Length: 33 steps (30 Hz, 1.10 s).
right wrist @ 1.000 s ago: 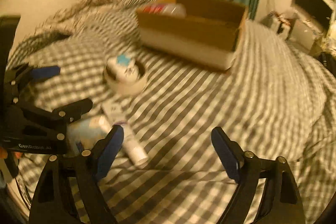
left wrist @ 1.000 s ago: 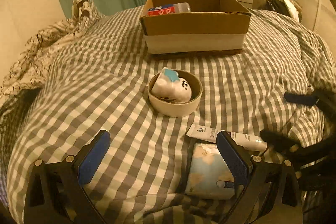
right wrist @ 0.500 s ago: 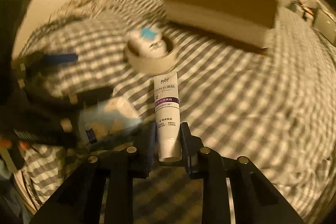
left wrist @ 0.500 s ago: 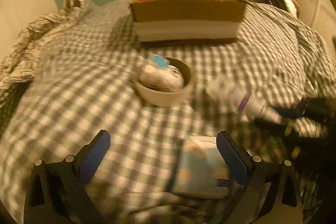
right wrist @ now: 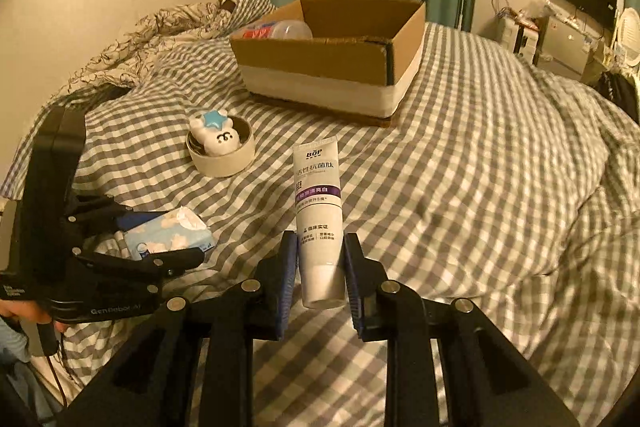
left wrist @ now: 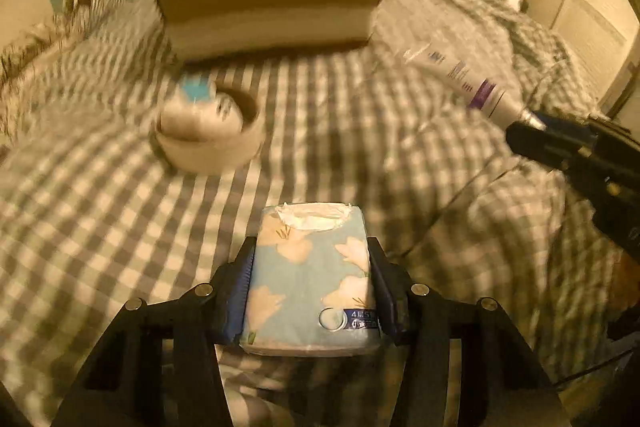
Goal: Organize objects
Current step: 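Lower the tissue pack and toothpaste tube into the box and open both tools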
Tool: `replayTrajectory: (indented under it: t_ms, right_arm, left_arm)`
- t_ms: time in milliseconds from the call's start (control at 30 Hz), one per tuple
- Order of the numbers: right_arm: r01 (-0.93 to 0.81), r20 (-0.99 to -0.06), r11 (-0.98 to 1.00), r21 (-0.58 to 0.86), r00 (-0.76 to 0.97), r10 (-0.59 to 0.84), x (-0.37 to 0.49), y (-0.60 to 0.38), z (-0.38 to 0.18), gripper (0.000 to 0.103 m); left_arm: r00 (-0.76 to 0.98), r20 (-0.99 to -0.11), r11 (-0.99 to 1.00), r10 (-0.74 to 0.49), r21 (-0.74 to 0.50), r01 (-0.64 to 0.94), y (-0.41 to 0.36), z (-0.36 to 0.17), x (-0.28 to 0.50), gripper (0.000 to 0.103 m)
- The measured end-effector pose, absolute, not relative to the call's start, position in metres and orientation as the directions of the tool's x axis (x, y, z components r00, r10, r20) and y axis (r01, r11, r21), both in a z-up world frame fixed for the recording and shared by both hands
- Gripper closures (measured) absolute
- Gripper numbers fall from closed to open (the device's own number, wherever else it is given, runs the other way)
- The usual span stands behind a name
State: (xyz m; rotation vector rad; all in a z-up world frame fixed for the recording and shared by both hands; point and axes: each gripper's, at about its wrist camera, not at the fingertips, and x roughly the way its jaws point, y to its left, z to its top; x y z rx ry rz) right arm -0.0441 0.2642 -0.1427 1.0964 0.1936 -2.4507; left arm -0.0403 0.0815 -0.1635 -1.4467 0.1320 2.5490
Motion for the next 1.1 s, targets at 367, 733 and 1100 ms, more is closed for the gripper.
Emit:
replayTrajectory:
  t_ms: [367,733,1100]
  right_arm:
    - [0.414,-0.634,-0.910,-0.022,-0.710,-0.307,-0.015,0.280,-0.072,0.080]
    - [0.427,-0.492,-0.900,-0.085,-0.804,-0.335,-0.072,0.252,0.018,0.080]
    - [0.414,-0.484,-0.910,-0.007,-0.798,-0.359,-0.196,0.221,0.036,0.080]
  left_arm:
    - [-0.673,-0.723,-0.971,0.155,0.015,-0.240,0.092,-0.076,-0.041,0.050]
    - [-0.791,-0.595,-0.974,0.145,0.057,-0.221,0.082,0.014,-0.115,0.050]
    - [-0.829,-0.547,-0.979,0.113,0.081,-0.186,0.072,0.036,-0.228,0.050]
